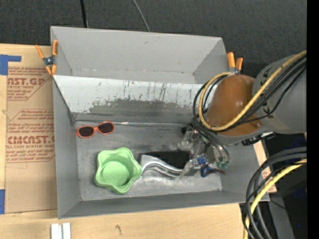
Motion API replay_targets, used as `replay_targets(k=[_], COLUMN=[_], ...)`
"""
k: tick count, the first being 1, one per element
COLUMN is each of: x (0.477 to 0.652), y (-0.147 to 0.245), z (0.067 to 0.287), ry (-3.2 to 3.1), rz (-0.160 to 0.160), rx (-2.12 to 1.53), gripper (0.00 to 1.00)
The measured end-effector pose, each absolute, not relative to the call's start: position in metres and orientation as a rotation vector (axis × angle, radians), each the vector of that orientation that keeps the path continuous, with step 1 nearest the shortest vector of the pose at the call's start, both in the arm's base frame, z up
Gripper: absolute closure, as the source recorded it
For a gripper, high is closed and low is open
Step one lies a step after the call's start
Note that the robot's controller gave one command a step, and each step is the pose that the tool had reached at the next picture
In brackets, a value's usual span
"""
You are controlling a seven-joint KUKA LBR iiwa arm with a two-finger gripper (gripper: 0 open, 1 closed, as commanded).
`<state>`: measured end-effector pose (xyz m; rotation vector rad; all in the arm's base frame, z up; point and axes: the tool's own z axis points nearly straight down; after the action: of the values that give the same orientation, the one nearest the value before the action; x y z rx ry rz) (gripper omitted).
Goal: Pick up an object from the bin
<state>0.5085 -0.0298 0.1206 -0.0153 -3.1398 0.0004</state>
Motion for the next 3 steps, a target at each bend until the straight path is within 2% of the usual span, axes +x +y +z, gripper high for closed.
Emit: replay_targets(k=[1, 2, 3], x=[0.501, 0.529, 0.538], y=[-0.071, -0.101, -0.101], z=[0.136, 0.146, 0.114], ry=[-3.136, -3.131, -3.163], rz=[-0.005, -0.001, -0.01], rx=[0.092, 0.158, 0.09], gripper=[1.0, 1.0, 1.0])
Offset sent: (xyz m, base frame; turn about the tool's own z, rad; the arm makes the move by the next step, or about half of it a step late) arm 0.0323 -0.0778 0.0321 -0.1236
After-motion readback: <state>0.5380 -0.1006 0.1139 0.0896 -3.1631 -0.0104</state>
